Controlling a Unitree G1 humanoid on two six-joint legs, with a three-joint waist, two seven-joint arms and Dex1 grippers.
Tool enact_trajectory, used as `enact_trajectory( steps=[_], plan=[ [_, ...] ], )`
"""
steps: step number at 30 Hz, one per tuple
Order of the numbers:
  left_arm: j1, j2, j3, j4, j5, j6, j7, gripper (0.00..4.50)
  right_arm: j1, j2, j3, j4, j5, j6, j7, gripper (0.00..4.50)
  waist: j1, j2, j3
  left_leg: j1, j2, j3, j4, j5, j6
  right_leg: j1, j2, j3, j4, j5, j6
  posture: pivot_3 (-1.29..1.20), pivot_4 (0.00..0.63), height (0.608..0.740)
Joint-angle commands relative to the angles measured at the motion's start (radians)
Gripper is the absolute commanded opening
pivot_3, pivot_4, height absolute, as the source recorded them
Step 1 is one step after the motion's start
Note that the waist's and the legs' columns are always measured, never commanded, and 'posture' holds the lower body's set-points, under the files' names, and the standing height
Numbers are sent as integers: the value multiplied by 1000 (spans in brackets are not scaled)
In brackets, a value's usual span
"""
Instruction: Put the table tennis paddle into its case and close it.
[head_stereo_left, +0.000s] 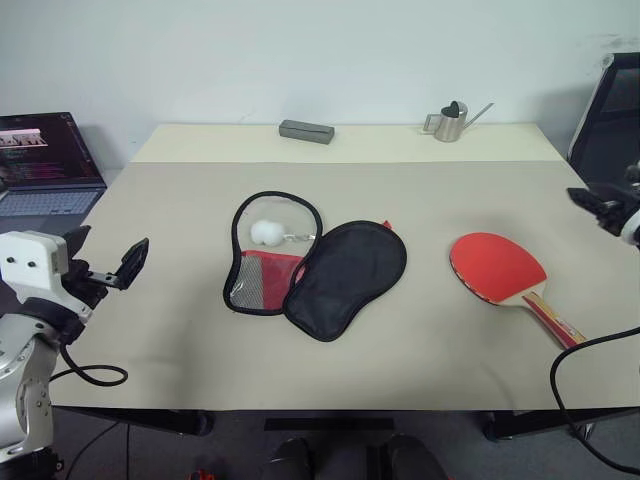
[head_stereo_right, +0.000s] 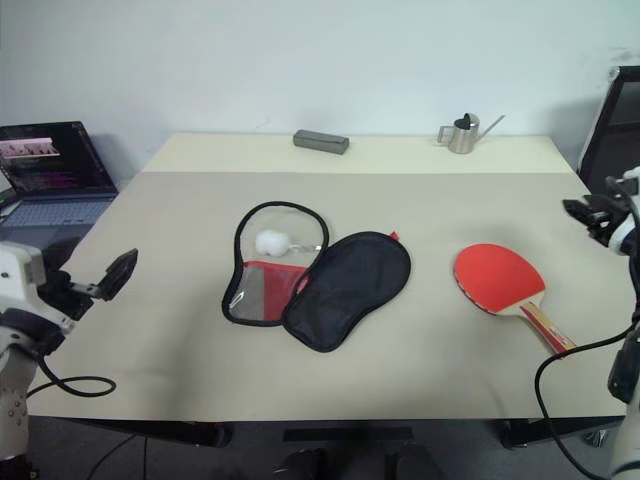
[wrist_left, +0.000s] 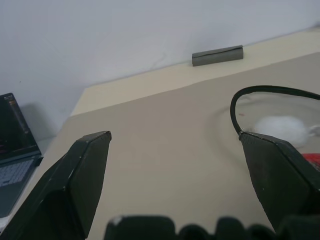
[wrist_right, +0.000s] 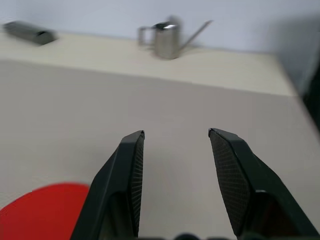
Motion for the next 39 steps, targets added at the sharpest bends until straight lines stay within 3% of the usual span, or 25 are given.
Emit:
enact_trajectory(
  steps=[1, 10, 17, 21, 26, 34, 37, 39],
  plan=[
    [-26, 22, 11, -22, -58, 29, -37, 4500, 19, -13, 11, -118, 24, 52, 85, 2194, 1, 0, 0, 0, 0, 0, 0, 0, 0, 0, 0, 0, 0, 0, 0, 0, 150, 740],
    [-56, 49, -54, -49, -171, 130, -179, 4500, 186, -38, 60, -425, 32, 174, 186, 2194, 5, 0, 0, -1, 0, -1, 0, 0, 0, 0, 0, -1, 0, 0, 0, 0, 150, 740],
    [-172, 128, -112, -3, -250, 223, -312, 4500, 381, -36, 69, -876, 144, 579, 189, 2194, 5, 0, 0, -1, 1, -2, 1, 0, 0, 0, 1, -1, 1, 0, 0, 0, 150, 740],
    [-255, 155, -144, 60, -259, 249, -362, 4500, 476, -19, 55, -1070, 206, 686, 149, 2194, 6, 0, 0, -1, 1, -2, 1, 0, 0, 0, 1, -2, 1, 0, 0, 0, 150, 740],
    [-324, 180, -218, 117, -247, 266, -470, 4500, 531, 80, 62, -1236, 283, 815, 36, 2194, 6, 0, 0, -1, 1, -2, 1, 0, 0, 0, 1, -2, 1, 0, 0, 0, 150, 740],
    [-328, 176, -331, 154, -213, 257, -585, 4500, 498, 245, 128, -1279, 316, 869, -98, 2194, 6, -1, 0, -2, 1, -3, 1, 0, 0, -1, 2, -2, 1, 0, 0, 0, 150, 740],
    [-331, 172, -351, 135, -217, 264, -604, 4500, 467, 264, 161, -1260, 312, 891, -119, 2790, 5, -1, 0, -2, 1, -3, 1, 0, 0, -2, 2, -2, 1, 0, 0, 0, 150, 740],
    [-336, 173, -358, 125, -221, 273, -610, 4500, 448, 272, 177, -1243, 304, 905, -139, 3456, 5, -1, 0, -2, 1, -3, 1, 0, 0, -2, 2, -2, 1, 0, 0, 0, 150, 740]
  ],
)
